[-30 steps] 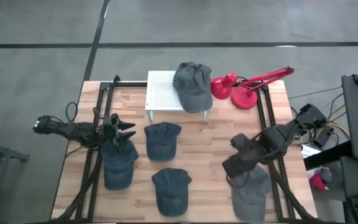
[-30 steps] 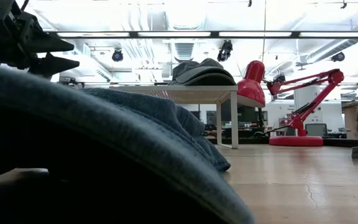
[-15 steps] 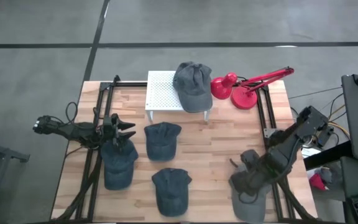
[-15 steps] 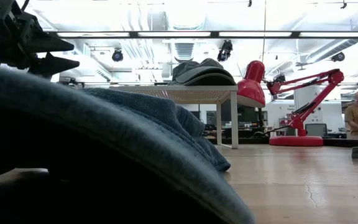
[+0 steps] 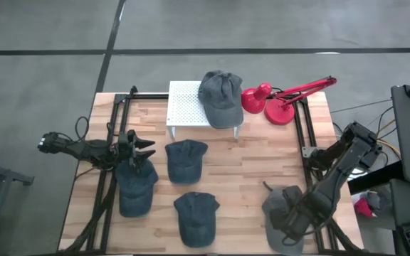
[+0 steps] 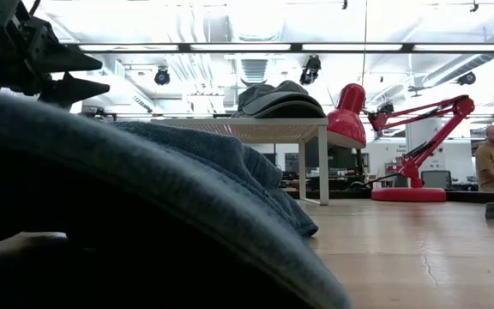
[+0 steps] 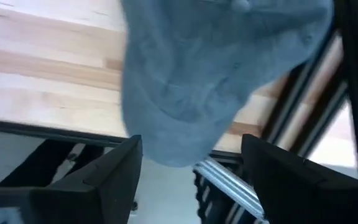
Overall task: Pick & Place hat
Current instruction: Stack the gray cap on the gray caps on the shelf
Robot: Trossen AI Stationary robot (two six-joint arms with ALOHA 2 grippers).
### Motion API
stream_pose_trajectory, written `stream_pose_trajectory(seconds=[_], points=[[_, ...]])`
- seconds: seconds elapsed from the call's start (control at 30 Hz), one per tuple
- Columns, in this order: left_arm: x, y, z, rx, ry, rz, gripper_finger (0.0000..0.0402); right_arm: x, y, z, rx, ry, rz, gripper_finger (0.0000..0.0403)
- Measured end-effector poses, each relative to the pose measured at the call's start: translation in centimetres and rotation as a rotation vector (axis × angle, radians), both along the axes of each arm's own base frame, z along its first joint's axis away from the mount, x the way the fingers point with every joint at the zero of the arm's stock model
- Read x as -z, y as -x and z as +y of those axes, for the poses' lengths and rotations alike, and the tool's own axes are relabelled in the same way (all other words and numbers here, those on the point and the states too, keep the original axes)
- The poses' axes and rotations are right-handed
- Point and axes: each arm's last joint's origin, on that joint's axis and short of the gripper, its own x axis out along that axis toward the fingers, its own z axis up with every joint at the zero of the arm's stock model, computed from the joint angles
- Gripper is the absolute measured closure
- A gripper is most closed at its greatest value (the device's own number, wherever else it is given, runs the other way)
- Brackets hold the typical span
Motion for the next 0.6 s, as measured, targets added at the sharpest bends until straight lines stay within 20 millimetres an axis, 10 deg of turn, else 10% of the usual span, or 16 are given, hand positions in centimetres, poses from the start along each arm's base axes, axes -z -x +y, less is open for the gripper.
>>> stream_pose_trajectory(seconds=[0.6], points=[[0.0, 0.0, 0.0, 0.000, 0.000, 0.000, 0.0179, 3.7, 0.9, -0.8, 0.032, 0.067, 0.113, 0.0098]])
